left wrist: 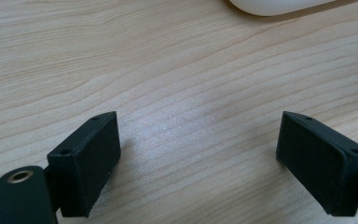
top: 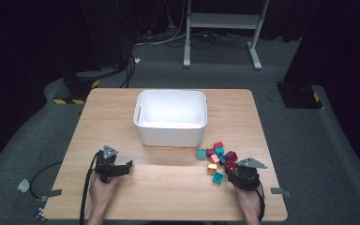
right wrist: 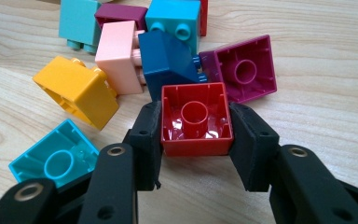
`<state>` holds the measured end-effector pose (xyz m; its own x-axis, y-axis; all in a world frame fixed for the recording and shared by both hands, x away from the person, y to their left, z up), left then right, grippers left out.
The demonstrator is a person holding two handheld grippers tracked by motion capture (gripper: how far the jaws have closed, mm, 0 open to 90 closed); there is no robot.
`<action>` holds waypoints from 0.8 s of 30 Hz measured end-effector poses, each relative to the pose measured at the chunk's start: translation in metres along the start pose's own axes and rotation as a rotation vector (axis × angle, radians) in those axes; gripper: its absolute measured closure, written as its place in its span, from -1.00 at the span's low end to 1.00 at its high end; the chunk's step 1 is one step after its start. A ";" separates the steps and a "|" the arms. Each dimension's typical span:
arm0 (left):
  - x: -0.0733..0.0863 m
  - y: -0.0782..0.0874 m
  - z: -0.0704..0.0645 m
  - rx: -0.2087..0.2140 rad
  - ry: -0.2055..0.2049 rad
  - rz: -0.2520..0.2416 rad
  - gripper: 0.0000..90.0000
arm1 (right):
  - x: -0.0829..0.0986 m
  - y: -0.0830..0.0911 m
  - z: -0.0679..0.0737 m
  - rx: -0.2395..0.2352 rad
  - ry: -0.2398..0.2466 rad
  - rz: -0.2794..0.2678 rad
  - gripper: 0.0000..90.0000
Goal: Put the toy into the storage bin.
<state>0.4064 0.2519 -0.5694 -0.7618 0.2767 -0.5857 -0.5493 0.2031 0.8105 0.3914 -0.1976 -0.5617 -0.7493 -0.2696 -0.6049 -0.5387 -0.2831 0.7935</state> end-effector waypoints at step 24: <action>0.000 0.000 0.000 0.000 0.000 0.000 -0.70 | -0.007 0.027 0.005 -0.022 0.017 -0.050 0.31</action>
<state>0.4063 0.2520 -0.5694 -0.7618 0.2765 -0.5858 -0.5493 0.2036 0.8104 0.3804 -0.1984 -0.5360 -0.7150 -0.2700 -0.6449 -0.5667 -0.3164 0.7607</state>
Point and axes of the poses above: each handheld gripper's, and its own axes: y roughly backward along the jaws, x roughly out of its underside, z roughly to its left, the point moved 6 cm from there along -y, roughly forward along the jaws, and after that the axes turned 11 degrees about z, right-handed, at the moved point
